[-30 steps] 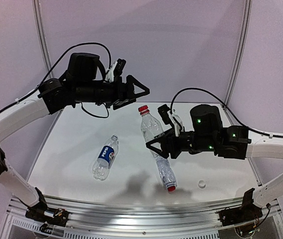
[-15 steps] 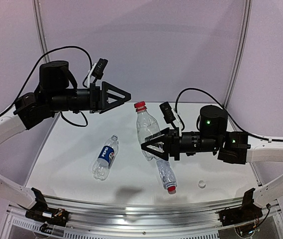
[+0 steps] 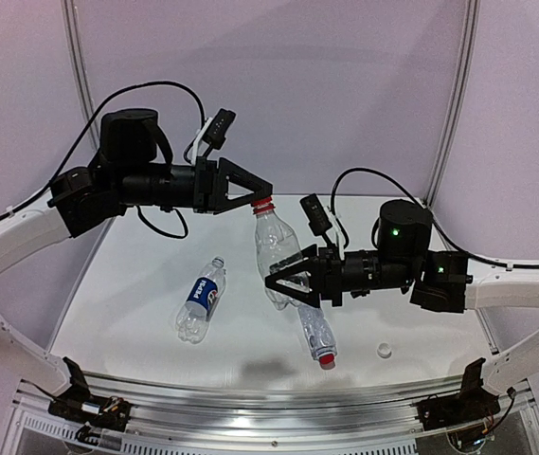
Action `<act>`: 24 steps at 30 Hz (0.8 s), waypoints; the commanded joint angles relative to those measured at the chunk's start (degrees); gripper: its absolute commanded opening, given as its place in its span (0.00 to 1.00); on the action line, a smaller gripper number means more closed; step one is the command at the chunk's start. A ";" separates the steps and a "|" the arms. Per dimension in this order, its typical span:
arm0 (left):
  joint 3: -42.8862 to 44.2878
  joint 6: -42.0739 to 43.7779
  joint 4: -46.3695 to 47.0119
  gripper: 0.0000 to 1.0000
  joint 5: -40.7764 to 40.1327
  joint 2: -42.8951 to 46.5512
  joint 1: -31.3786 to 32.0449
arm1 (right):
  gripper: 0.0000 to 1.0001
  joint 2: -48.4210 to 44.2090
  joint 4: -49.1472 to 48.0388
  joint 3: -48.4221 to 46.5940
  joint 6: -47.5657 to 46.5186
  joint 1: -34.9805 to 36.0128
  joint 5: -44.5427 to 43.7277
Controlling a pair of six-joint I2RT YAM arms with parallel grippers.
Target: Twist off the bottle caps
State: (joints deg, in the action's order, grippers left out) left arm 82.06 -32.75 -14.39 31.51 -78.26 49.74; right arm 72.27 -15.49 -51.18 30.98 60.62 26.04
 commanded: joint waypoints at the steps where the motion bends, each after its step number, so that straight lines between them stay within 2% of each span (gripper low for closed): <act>1: 1.81 1.20 -0.64 0.45 1.50 -0.78 0.67 | 0.32 0.76 -1.13 -1.12 0.31 -0.28 0.85; 7: 1.53 1.20 -1.14 0.33 1.63 -1.17 1.56 | 0.32 0.51 -0.74 -1.26 0.18 -0.32 0.43; 10: 2.29 0.96 -2.02 0.21 0.67 -1.67 2.05 | 0.32 0.33 0.43 -1.58 -0.15 -0.30 -0.64; 12: 4.44 0.87 -5.96 0.16 -2.84 -2.30 2.54 | 0.32 0.24 3.70 -2.47 -1.15 -0.33 -3.73; 14: 7.77 -0.08 -11.56 0.15 -9.20 -3.54 3.27 | 0.32 0.39 10.13 -4.06 -2.87 -0.25 -10.54; 16: 11.88 -3.84 -19.78 0.14 -18.13 -5.59 4.21 | 0.32 1.47 19.70 -7.54 -4.27 0.22 -21.23; 18: 15.46 -7.57 -24.22 0.14 -22.83 -8.87 5.16 | 0.32 3.29 27.89 -11.72 -5.45 0.70 -29.37; 20: 18.41 -9.03 -26.25 0.14 -24.11 -11.32 5.62 | 0.32 4.47 31.84 -14.22 -6.73 1.03 -32.98; 24: 21.82 -9.28 -28.07 0.15 -24.55 -14.19 5.66 | 0.32 3.24 30.19 -13.44 -6.66 1.17 -33.70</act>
State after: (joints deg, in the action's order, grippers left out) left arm 101.38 -39.62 -34.35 8.56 -89.56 53.23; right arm 75.29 8.67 -64.47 24.84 61.80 1.63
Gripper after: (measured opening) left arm 0.287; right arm 0.514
